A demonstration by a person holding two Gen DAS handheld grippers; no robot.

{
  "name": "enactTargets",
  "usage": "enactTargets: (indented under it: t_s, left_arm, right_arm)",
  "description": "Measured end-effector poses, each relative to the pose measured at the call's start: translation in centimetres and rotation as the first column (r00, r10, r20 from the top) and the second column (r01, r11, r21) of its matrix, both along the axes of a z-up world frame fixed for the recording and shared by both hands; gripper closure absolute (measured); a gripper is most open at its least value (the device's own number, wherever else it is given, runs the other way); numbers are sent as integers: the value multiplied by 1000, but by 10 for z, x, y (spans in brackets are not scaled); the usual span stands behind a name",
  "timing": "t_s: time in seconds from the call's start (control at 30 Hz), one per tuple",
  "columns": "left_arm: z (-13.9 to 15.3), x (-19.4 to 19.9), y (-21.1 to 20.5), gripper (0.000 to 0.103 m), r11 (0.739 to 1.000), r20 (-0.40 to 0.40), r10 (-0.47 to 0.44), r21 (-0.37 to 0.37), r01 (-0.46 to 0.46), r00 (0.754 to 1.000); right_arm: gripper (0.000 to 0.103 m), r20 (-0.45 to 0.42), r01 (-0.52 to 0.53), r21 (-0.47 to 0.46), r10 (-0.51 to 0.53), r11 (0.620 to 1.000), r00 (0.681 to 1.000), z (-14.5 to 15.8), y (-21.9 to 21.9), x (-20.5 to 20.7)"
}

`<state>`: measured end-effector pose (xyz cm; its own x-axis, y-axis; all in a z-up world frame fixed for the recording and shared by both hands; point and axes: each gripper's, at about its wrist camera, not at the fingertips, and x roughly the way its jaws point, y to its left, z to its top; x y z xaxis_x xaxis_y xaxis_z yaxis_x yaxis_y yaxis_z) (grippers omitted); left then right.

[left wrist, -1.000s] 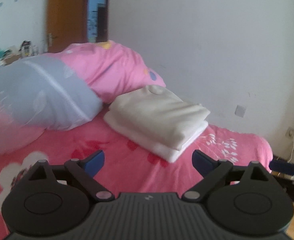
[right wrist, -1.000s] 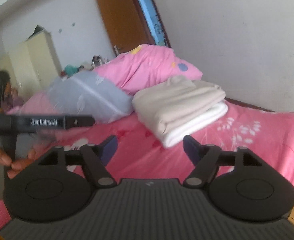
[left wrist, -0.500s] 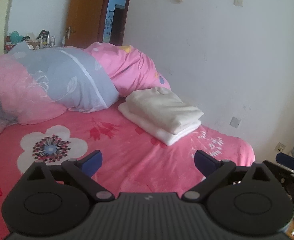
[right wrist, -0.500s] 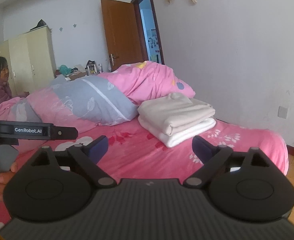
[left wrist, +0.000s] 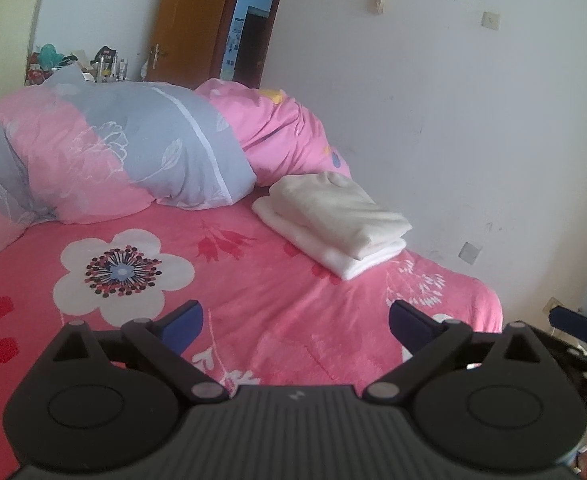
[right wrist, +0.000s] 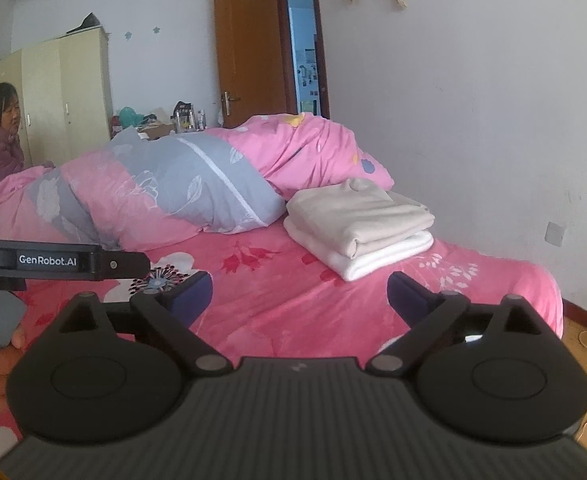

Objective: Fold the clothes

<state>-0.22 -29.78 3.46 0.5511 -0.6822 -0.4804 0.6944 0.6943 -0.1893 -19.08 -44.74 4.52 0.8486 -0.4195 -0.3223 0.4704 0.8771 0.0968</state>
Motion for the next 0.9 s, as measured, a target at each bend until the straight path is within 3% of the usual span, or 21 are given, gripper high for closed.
enactTargets:
  t_s: [0.3, 0.57, 0.77, 0.9]
  left_arm:
    - [-3, -15, 12, 0, 1000, 23, 18, 12, -18, 1000]
    - [-2, -44, 17, 0, 999, 54, 18, 34, -20, 998]
    - [-1, -66, 20, 0, 998, 76, 20, 52, -24, 997]
    - [-3, -74, 26, 0, 1000, 54, -1, 19, 0, 999]
  right_arm:
    - [2, -13, 30, -3, -30, 1000, 999, 4, 15, -2]
    - [1, -66, 133, -38, -135, 990, 989, -2, 34, -12]
    - [1, -111, 243, -56, -248, 968, 962, -9, 40, -23]
    - [1, -136, 248, -21, -248, 969, 959, -14, 40, -26]
